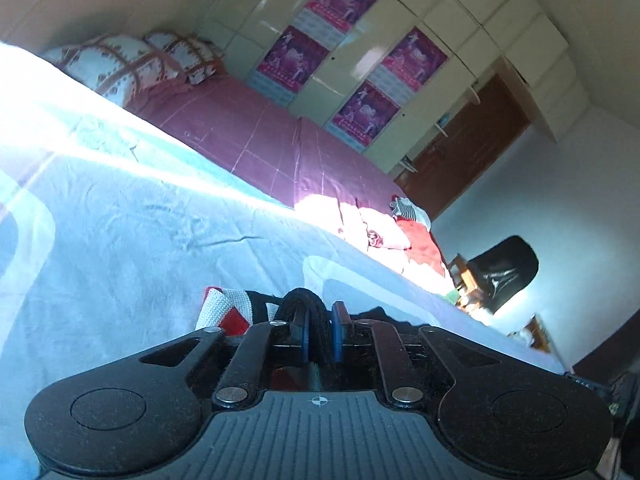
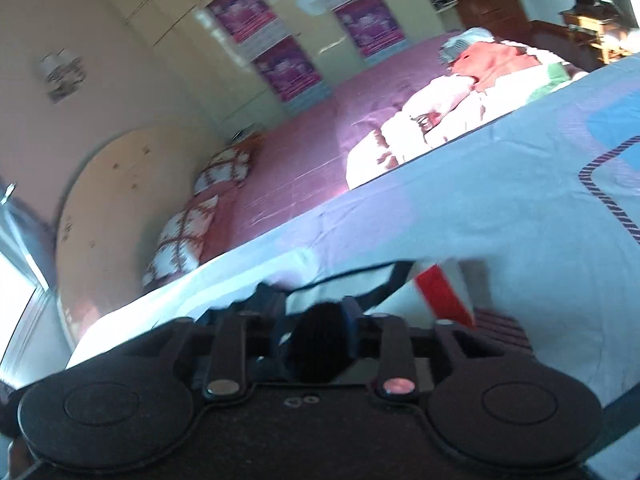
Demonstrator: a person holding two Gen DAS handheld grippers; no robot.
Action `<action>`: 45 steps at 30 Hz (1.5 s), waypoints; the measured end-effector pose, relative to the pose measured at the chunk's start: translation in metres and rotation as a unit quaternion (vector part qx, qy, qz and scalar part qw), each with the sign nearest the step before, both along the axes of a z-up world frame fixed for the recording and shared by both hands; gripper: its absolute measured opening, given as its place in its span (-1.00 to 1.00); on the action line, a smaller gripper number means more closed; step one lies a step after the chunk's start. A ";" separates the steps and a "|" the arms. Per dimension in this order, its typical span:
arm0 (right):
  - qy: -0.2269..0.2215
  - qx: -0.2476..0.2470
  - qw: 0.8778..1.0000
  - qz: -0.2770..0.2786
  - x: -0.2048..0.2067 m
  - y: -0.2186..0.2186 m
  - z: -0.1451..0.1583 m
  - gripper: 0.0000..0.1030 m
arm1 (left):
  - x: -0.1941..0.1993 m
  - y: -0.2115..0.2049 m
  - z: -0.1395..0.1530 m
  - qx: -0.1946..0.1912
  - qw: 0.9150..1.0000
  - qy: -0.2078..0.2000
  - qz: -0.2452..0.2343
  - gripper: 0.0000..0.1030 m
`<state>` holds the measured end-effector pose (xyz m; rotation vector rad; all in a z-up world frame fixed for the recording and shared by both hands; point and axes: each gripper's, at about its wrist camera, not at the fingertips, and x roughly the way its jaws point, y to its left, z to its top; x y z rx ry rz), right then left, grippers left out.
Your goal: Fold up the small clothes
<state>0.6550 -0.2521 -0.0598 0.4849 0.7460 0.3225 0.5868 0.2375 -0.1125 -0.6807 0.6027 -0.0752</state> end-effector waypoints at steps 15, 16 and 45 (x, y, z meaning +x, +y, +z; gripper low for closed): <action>-0.001 -0.164 0.981 0.104 0.022 0.045 -0.020 -0.34 | 0.029 -0.037 -0.003 0.231 0.962 0.041 -0.141 -0.28; -0.005 -0.192 0.975 0.110 0.021 0.052 -0.021 -0.53 | 0.028 -0.042 -0.004 0.247 0.956 0.042 -0.154 -0.40; -0.119 -0.260 0.945 0.161 -0.015 0.133 -0.017 -0.55 | 0.032 -0.108 0.021 0.259 0.959 -0.028 -0.116 0.13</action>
